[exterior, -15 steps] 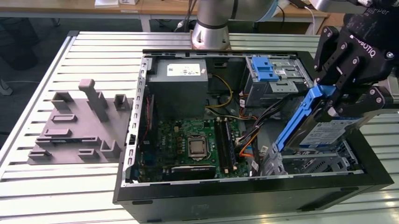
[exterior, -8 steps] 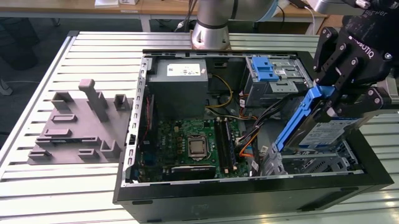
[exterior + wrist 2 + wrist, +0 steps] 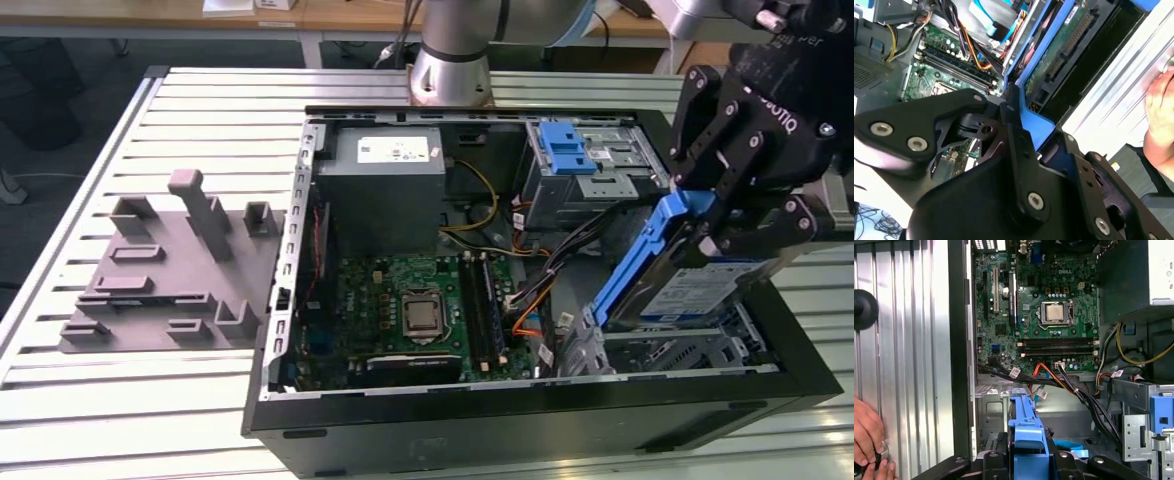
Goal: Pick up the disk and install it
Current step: 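Insert the disk into the insertion slot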
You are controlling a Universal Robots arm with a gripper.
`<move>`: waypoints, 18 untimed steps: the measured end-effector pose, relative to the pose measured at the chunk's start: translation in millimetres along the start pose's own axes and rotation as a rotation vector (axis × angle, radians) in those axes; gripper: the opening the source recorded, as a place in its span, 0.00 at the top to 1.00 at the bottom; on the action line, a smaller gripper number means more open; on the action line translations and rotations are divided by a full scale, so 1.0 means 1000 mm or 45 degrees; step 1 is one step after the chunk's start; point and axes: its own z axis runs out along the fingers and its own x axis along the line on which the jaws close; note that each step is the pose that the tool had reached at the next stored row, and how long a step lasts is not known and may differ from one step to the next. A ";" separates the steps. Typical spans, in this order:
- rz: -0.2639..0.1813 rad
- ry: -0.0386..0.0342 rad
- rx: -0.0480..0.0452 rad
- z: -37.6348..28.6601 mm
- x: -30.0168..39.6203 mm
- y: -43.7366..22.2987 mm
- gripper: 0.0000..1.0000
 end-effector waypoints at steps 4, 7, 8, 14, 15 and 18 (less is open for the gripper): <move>-0.001 -0.0002 0.000 0.0022 0.0000 0.0000 0.64; -0.003 -0.0001 0.000 0.0049 0.0000 0.0000 0.64; -0.003 -0.0002 0.000 0.0061 0.0001 0.0000 0.64; -0.003 -0.0001 0.000 0.0084 0.0001 0.0000 0.64; -0.003 -0.0002 0.000 0.0085 0.0001 0.0000 0.64; -0.003 -0.0002 0.000 0.0087 0.0001 0.0000 0.64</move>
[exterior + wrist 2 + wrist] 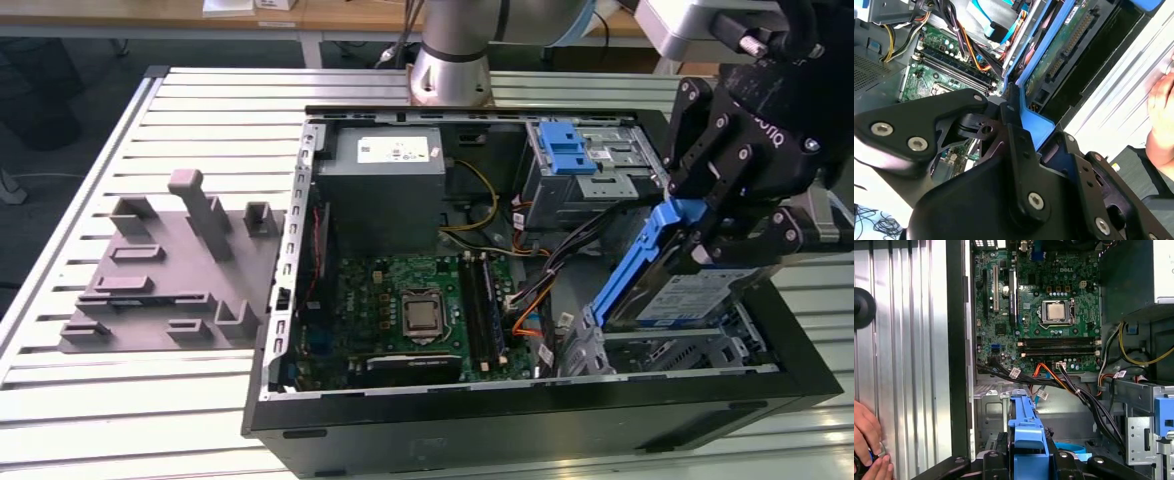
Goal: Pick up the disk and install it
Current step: 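Insert the disk into the insertion slot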
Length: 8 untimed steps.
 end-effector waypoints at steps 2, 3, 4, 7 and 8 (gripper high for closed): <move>0.000 0.0001 0.000 0.0000 0.0000 0.0000 0.64; 0.000 0.0003 0.000 0.0000 0.0000 0.0000 0.62; 0.000 0.0001 0.000 0.0002 0.0000 0.0000 0.62; 0.000 -0.0001 0.000 0.0024 0.0000 0.0000 0.56; 0.000 -0.0002 0.000 0.0042 0.0001 0.0000 0.56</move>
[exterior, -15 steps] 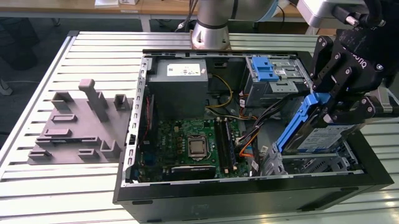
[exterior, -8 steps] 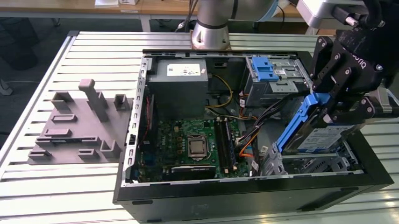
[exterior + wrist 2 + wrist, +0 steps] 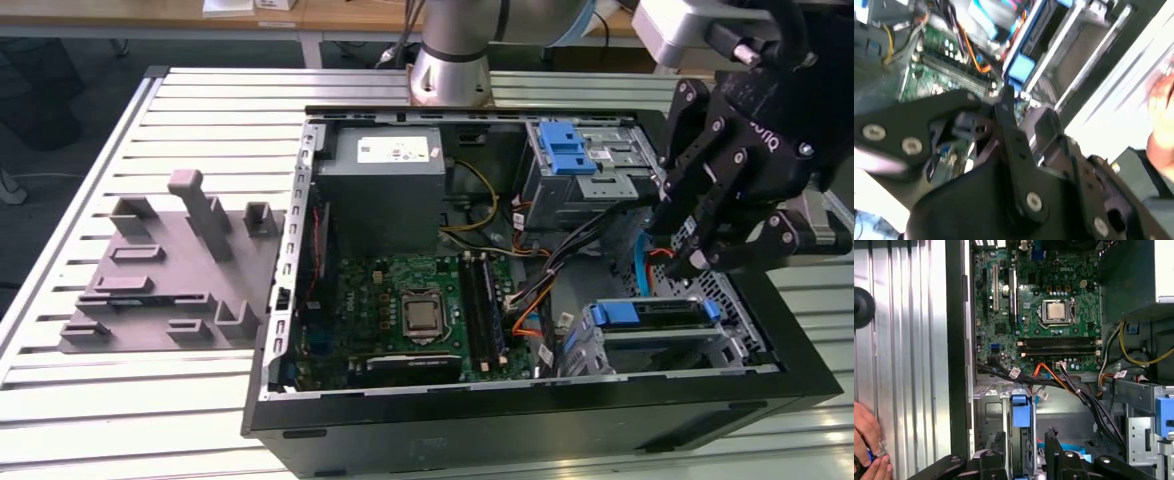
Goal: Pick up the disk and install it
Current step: 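Insert the disk into the insertion slot, then insert the first disk wire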
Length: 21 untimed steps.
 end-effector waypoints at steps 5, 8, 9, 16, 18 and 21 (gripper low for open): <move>0.000 0.0002 0.000 0.0085 0.0001 0.0000 0.58; 0.000 0.0006 0.000 0.0088 0.0000 0.0000 0.64; 0.000 0.0005 0.000 0.0089 0.0001 -0.0001 0.70; 0.000 0.0003 0.000 0.0091 0.0000 0.0000 0.89; 0.000 0.0003 0.000 0.0091 0.0000 0.0000 0.89; 0.000 0.0002 0.000 0.0094 0.0001 0.0000 0.89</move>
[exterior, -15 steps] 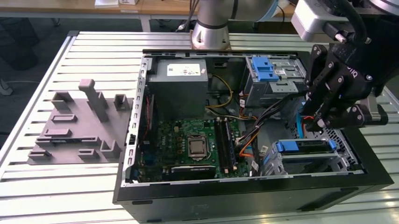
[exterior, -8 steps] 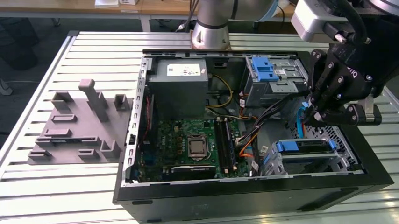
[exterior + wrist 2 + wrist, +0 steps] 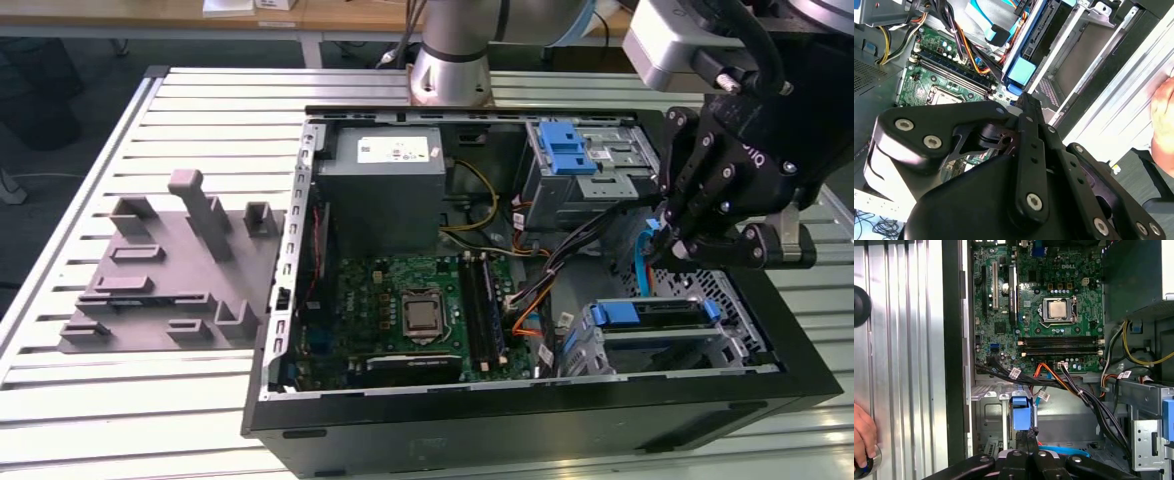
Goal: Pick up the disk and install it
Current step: 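Insert the first disk wire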
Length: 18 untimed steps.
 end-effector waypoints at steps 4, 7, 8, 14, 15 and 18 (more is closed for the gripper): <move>0.000 0.0000 0.000 0.0000 0.0000 0.0000 0.89; 0.000 0.0001 0.000 0.0001 0.0000 0.0000 0.89; 0.000 -0.0001 0.000 0.0001 0.0000 -0.0001 0.89; 0.000 0.0000 -0.001 0.0018 -0.0013 -0.0153 0.89; 0.000 -0.0002 -0.001 0.0023 -0.0017 -0.0191 0.89; 0.000 0.0001 -0.001 0.0036 -0.0027 -0.0268 0.89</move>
